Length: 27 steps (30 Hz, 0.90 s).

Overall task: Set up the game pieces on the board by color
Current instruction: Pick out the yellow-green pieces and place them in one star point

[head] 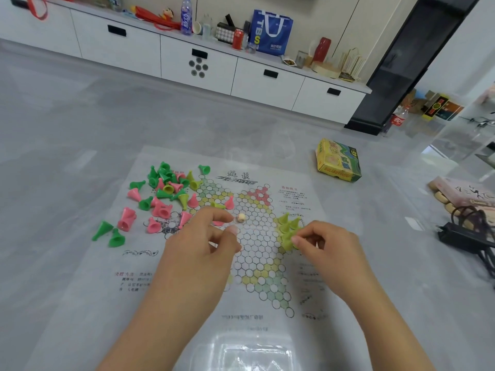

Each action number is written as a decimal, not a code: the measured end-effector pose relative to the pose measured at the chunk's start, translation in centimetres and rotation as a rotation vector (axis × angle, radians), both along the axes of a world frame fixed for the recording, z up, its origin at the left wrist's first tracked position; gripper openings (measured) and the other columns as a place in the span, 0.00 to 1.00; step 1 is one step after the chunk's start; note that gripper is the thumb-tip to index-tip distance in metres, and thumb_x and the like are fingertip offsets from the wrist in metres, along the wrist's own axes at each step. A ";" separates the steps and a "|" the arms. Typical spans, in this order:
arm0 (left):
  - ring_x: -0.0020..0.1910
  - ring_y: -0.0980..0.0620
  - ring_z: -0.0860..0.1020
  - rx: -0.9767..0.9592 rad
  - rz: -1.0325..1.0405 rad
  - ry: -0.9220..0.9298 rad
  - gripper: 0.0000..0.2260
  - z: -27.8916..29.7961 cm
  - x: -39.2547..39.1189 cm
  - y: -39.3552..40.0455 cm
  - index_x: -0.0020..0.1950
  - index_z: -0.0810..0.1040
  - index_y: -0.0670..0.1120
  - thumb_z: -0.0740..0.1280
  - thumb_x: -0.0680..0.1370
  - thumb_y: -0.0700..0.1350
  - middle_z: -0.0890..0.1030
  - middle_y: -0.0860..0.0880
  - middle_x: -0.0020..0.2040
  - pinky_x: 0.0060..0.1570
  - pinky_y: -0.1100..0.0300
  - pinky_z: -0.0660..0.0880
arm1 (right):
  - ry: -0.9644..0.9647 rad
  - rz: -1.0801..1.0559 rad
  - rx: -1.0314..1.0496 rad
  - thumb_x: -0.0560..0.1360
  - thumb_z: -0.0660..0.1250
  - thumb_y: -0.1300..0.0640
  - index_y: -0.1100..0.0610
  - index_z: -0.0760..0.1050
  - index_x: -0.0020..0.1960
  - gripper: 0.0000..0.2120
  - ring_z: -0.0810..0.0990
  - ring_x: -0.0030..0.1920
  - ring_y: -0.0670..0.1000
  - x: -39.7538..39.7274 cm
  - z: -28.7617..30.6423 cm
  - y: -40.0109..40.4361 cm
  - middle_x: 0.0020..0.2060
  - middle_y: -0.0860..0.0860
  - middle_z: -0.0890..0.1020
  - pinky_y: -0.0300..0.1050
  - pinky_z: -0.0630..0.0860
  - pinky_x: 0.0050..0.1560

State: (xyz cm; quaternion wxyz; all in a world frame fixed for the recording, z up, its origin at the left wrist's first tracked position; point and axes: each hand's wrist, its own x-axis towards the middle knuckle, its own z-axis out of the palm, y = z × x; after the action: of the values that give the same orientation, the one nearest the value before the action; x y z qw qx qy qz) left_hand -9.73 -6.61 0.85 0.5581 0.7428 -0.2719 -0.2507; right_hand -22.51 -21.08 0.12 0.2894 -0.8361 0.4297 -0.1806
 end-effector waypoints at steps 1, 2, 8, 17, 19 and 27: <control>0.32 0.57 0.77 -0.006 0.001 0.007 0.06 0.0 0.0 0.0 0.49 0.72 0.57 0.59 0.77 0.47 0.82 0.53 0.39 0.27 0.70 0.71 | 0.040 0.014 -0.039 0.72 0.69 0.58 0.54 0.79 0.37 0.05 0.71 0.32 0.35 0.0 -0.2 -0.1 0.29 0.45 0.75 0.26 0.67 0.34; 0.32 0.57 0.76 -0.009 0.001 0.010 0.06 0.0 0.0 0.0 0.49 0.72 0.57 0.59 0.77 0.47 0.83 0.52 0.39 0.27 0.70 0.71 | 0.068 0.024 -0.064 0.72 0.68 0.58 0.53 0.79 0.38 0.05 0.72 0.32 0.36 0.0 -0.3 -0.1 0.29 0.44 0.75 0.27 0.67 0.35; 0.32 0.56 0.77 -0.009 -0.008 0.001 0.07 0.0 0.0 0.0 0.47 0.72 0.58 0.59 0.77 0.45 0.82 0.53 0.40 0.28 0.71 0.71 | 0.165 0.032 -0.137 0.73 0.68 0.57 0.50 0.77 0.36 0.07 0.72 0.33 0.41 -0.1 -0.8 -0.4 0.30 0.43 0.75 0.32 0.64 0.32; 0.33 0.56 0.77 -0.009 -0.015 -0.008 0.07 0.2 0.0 0.1 0.48 0.72 0.57 0.58 0.77 0.45 0.82 0.53 0.40 0.25 0.72 0.71 | 0.152 0.032 -0.139 0.73 0.67 0.57 0.51 0.77 0.37 0.07 0.71 0.32 0.40 0.0 -1.0 -0.5 0.29 0.42 0.73 0.32 0.64 0.31; 0.33 0.56 0.77 -0.008 -0.014 -0.005 0.07 0.2 0.0 0.0 0.48 0.72 0.57 0.58 0.77 0.44 0.82 0.54 0.39 0.24 0.72 0.70 | 0.152 0.038 -0.138 0.73 0.67 0.57 0.50 0.77 0.37 0.06 0.72 0.33 0.40 0.0 -1.0 -0.4 0.29 0.42 0.73 0.32 0.64 0.31; 0.26 0.56 0.74 0.003 -0.010 -0.006 0.08 0.5 0.0 0.1 0.46 0.72 0.58 0.58 0.77 0.44 0.81 0.55 0.39 0.23 0.68 0.70 | 0.095 0.040 -0.137 0.72 0.69 0.57 0.50 0.79 0.39 0.04 0.73 0.34 0.38 -0.2 -0.2 -0.3 0.31 0.43 0.77 0.25 0.67 0.36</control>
State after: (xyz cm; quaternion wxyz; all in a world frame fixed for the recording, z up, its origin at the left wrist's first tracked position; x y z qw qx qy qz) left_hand -9.75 -6.54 1.40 0.5551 0.7429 -0.2768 -0.2518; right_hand -22.70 -21.34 -0.09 0.2142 -0.8699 0.4128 -0.1641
